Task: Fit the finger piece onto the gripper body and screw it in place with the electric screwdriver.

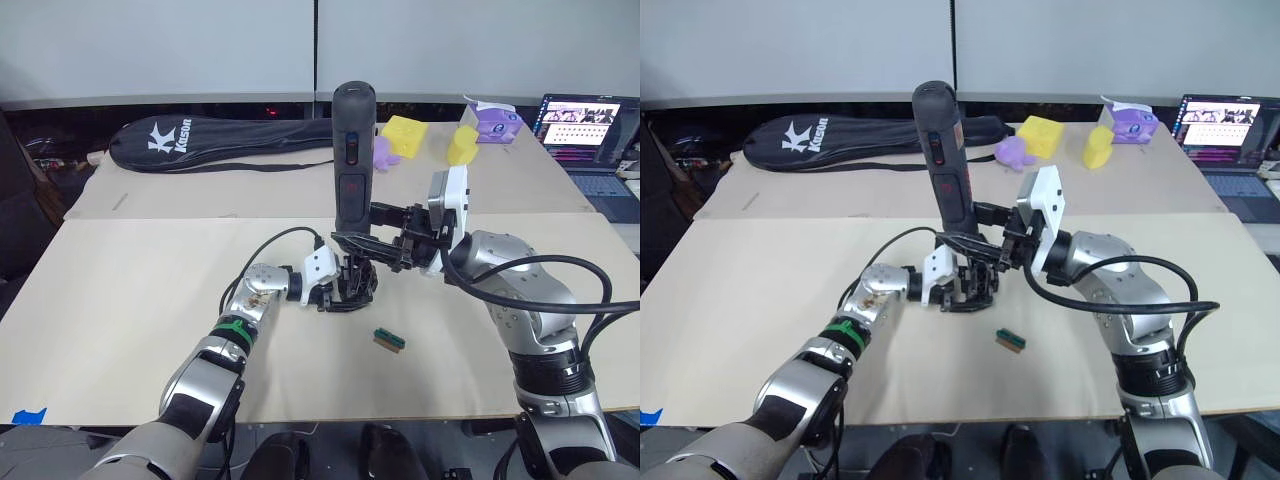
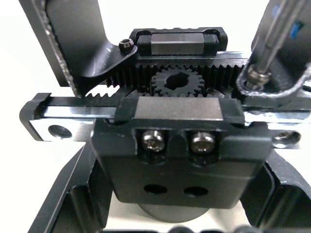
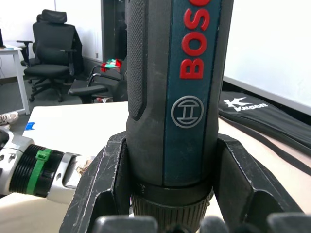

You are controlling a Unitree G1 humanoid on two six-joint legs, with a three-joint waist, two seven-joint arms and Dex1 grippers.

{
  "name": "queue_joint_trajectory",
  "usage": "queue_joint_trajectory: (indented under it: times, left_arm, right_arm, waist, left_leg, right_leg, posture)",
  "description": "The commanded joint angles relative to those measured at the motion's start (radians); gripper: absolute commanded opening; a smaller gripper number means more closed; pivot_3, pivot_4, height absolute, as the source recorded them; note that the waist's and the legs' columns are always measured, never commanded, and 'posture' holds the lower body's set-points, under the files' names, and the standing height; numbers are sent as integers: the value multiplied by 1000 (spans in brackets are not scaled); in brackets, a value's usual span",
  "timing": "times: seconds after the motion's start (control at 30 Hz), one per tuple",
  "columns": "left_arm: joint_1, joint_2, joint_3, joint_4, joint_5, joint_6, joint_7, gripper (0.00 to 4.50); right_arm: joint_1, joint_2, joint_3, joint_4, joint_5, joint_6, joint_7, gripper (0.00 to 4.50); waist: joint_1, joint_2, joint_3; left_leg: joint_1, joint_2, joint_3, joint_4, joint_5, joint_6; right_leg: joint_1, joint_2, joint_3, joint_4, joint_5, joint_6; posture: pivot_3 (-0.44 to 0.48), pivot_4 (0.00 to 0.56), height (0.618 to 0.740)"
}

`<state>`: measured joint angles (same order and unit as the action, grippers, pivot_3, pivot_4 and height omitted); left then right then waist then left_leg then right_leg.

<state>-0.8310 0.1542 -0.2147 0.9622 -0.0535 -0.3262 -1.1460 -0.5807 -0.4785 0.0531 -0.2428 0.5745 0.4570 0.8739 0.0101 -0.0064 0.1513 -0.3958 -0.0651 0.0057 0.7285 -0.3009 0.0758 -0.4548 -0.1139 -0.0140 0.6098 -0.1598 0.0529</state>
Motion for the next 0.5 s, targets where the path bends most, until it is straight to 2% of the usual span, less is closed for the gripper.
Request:
queue_joint_trajectory:
  times: [0.03,0.5]
  left_arm:
    - [-15,12,22,-8,0,-13,1,2820]
    - [-5,15,23,-18,6,-15,-3,2820]
  right_arm:
    - [36,-17,29,93,-35,47,11,1928]
    - [67,-28,36,118,-59,16,40,1928]
  waist:
    - [0,0,-1]
    - [0,-1,-2]
  left_leg:
    - [0,0,0,0,0,0]
    - [7,1,0,-2,-3,5]
  right_leg:
    - [0,0,0,0,0,0]
    - [6,0,0,-1,0,0]
  posture:
    - [0,150,723]
    - [0,150,723]
